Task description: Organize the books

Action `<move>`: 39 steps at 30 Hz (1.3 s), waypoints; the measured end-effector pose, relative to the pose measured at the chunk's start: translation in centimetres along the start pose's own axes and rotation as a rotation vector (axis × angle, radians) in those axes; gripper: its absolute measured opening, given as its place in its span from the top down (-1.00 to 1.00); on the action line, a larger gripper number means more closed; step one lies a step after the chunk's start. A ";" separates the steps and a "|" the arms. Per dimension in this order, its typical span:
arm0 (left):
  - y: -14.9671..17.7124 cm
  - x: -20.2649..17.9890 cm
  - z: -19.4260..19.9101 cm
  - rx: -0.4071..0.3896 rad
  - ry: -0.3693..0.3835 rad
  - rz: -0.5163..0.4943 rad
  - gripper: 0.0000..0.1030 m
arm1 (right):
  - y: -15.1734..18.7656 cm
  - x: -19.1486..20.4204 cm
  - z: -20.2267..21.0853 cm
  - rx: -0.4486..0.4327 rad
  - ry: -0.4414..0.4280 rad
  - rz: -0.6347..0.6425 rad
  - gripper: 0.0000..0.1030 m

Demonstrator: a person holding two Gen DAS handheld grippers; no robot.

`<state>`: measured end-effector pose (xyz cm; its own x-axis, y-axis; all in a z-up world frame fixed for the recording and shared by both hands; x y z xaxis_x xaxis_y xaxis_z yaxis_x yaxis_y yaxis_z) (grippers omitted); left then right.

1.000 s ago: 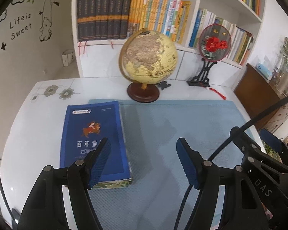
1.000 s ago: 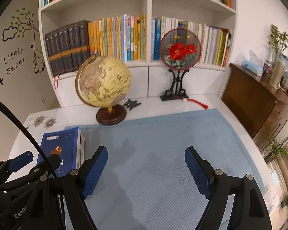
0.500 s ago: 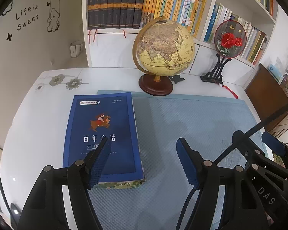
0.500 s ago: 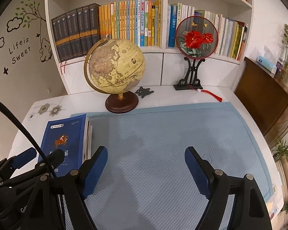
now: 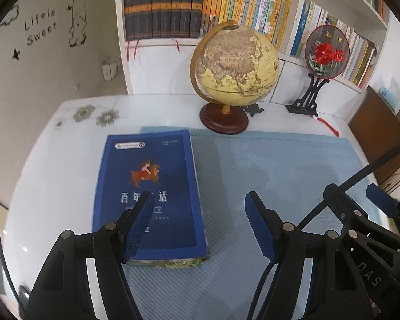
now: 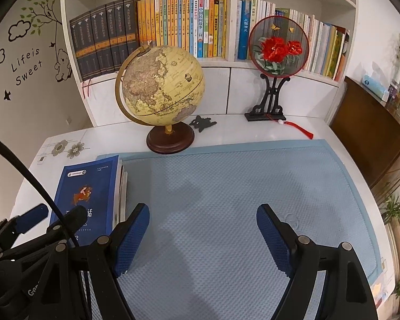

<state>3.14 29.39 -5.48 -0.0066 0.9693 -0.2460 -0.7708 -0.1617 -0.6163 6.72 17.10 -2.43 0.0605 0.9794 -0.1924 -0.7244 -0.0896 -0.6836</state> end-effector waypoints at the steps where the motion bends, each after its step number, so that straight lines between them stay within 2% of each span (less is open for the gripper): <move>1: -0.1 0.0 0.0 0.001 -0.003 -0.003 -0.33 | 0.0 0.0 0.0 -0.001 0.000 -0.002 -0.57; 9: 0.0 -0.4 0.2 -0.007 0.016 0.012 -0.33 | -0.1 -0.6 0.4 -0.010 0.007 -0.014 -0.57; 16: -0.5 -0.7 1.4 -0.053 0.013 0.005 -0.33 | 0.0 -0.9 1.0 -0.021 0.015 -0.019 -0.57; 22: -0.2 -0.9 1.6 -0.028 0.007 -0.005 -0.33 | 0.2 -1.1 1.7 -0.030 0.017 -0.014 -0.57; 39: 0.1 -2.0 2.2 -0.021 -0.002 -0.061 -0.34 | 0.4 -2.0 2.9 -0.049 0.044 -0.022 -0.57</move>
<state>1.67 27.90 -3.37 0.0386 0.9778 -0.2059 -0.7559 -0.1062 -0.6460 4.31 15.60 -0.29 0.1071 0.9725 -0.2070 -0.6878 -0.0779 -0.7217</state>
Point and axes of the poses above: each gripper's, at about its wrist camera, not at the fingertips, and z roughly against the way its jaws point, x to its left, y to its underside, the point moved 10 cm from there along -z, roughly the way its jaws point, and after that the axes turned 13 degrees about y, right-handed, at the moved point
